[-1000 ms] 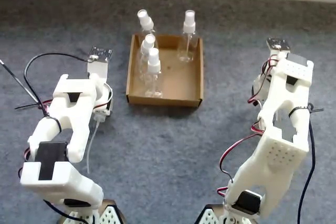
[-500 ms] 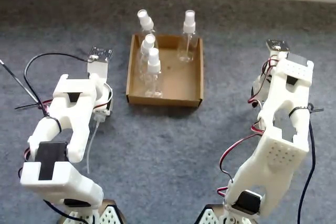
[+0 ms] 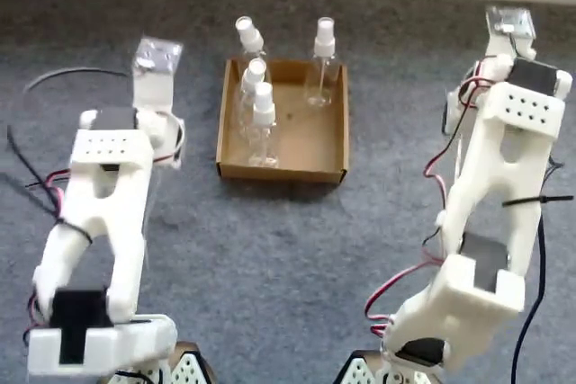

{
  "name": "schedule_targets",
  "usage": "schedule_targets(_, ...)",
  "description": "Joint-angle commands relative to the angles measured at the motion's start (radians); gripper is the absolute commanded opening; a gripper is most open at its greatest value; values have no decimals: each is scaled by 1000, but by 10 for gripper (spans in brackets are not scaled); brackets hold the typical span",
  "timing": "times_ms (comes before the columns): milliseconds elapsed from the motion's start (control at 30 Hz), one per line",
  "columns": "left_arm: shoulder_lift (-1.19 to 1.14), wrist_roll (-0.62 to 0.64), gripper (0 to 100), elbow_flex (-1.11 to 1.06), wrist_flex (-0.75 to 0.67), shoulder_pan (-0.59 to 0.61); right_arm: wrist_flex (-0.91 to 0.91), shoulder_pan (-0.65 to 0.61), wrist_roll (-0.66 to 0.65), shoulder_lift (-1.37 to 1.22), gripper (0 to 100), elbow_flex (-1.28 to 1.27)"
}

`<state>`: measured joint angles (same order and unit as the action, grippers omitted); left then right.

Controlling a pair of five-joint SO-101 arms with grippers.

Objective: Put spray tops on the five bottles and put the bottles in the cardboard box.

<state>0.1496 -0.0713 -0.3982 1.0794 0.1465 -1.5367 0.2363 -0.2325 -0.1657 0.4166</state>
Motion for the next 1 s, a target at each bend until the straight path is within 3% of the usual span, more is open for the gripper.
schedule_targets(0, 251, 3, 70, 252, 176, 2, -18, -101, 52, 232, 84, 1)
schedule_targets(233, 406, 6, 67, 700, 376, -67, 44, -415, 152, 670, 84, -283)
schedule_targets(433, 409, 8, 66, 924, 390, -249, 377, -653, 173, 1026, 84, -745)
schedule_targets(600, 412, 8, 66, 975, 344, -410, 657, -717, 167, 1271, 84, -1152)
schedule_targets(667, 415, 8, 66, 975, 298, -460, 679, -717, 161, 1356, 84, -1253)
schedule_targets(900, 409, 3, 70, 972, 180, -667, 679, -797, -77, 1560, 84, -1374)
schedule_targets(967, 406, 3, 70, 964, 163, -736, 700, -820, -80, 1607, 83, -1429)
